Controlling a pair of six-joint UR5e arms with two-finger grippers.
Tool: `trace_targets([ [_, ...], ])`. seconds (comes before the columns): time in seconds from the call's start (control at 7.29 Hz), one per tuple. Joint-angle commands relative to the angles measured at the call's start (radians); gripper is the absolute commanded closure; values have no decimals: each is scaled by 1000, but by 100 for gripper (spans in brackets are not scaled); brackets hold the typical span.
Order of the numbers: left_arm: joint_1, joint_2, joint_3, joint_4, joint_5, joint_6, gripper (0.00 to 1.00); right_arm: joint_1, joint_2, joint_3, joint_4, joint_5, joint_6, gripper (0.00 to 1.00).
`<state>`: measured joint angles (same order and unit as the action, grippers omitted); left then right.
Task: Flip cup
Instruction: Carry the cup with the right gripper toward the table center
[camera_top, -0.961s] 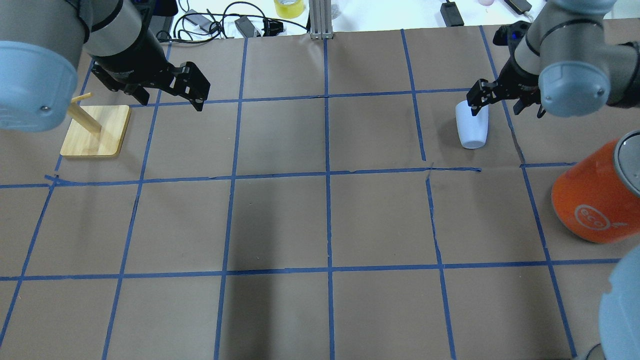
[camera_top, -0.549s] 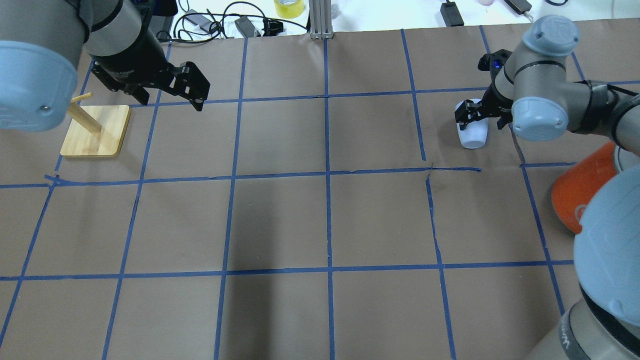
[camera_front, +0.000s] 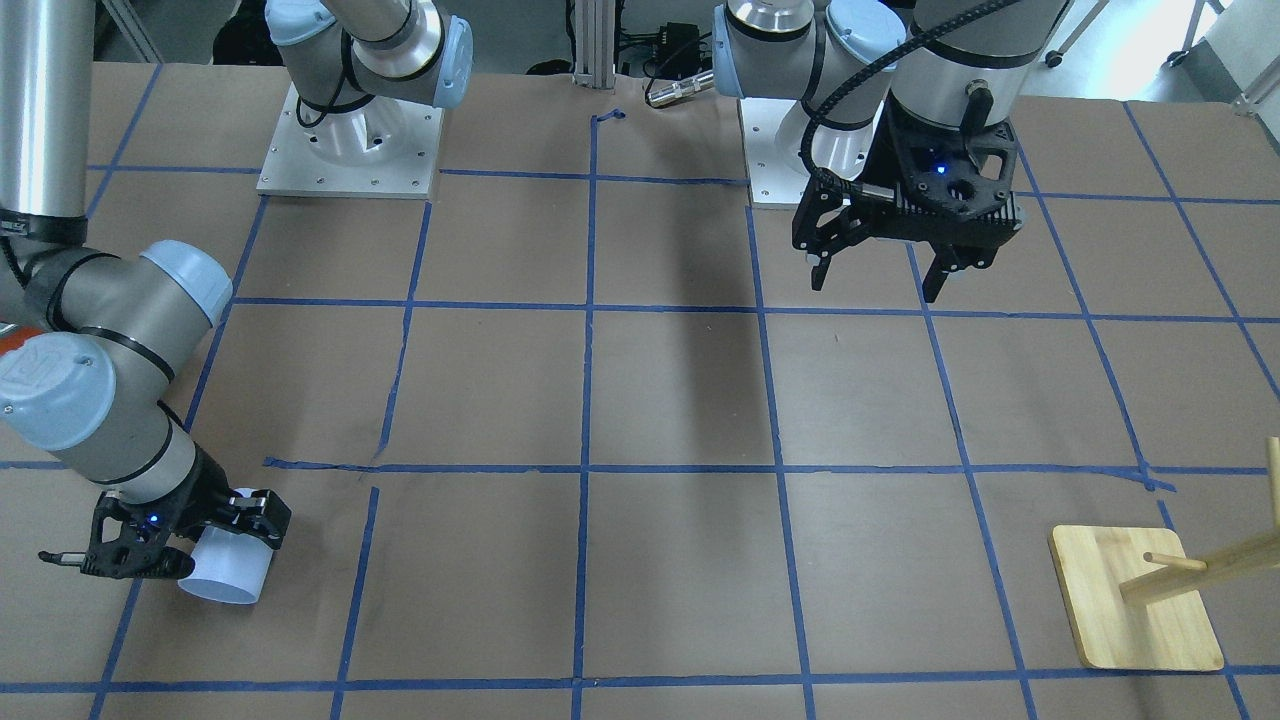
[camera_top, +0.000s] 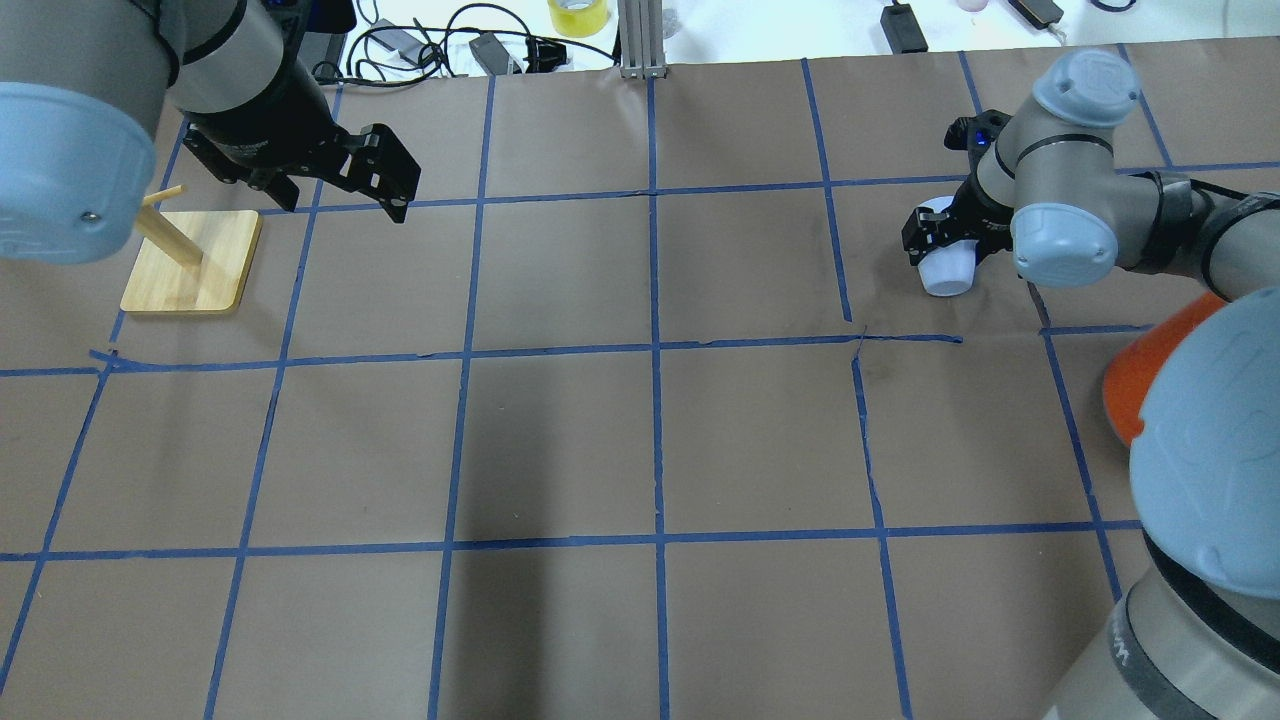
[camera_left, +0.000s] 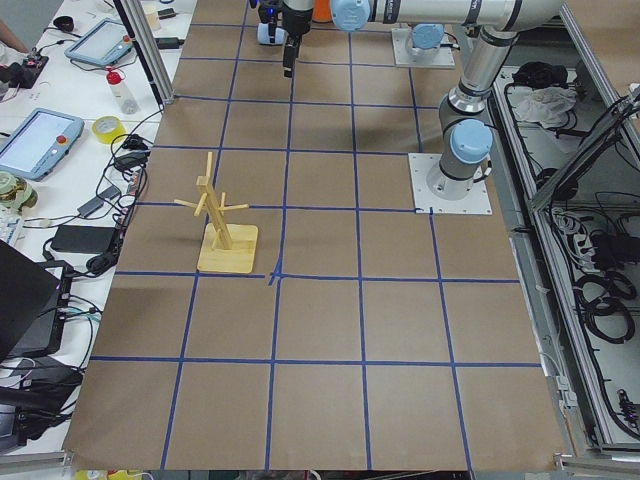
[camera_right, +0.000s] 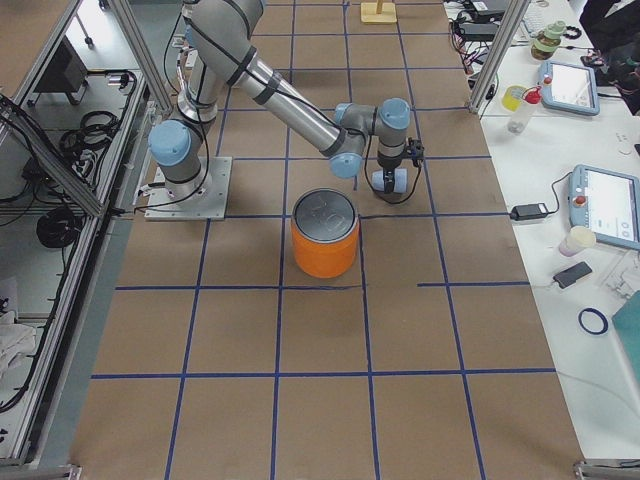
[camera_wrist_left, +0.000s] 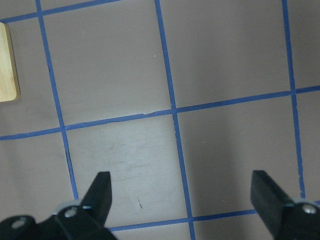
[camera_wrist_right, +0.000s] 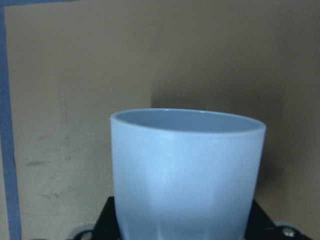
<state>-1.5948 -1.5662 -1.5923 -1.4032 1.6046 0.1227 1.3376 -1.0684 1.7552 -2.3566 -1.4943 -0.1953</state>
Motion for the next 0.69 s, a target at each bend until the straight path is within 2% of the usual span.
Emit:
trace_targets([
  [0.0, -1, 0, 0, 0, 1, 0, 0, 6, -47, 1, 14, 5, -4, 62],
  [0.14, 1, 0, 0, 0, 0, 0, 0, 32, -76, 3, 25, 5, -31, 62],
  [0.41, -1, 0, 0, 1, 2, 0, 0, 223, -99, -3, -15, 8, -183, 62],
  [0.55, 1, 0, 0, 1, 2, 0, 0, 318, -82, -22, -56, 55, -243, 67],
])
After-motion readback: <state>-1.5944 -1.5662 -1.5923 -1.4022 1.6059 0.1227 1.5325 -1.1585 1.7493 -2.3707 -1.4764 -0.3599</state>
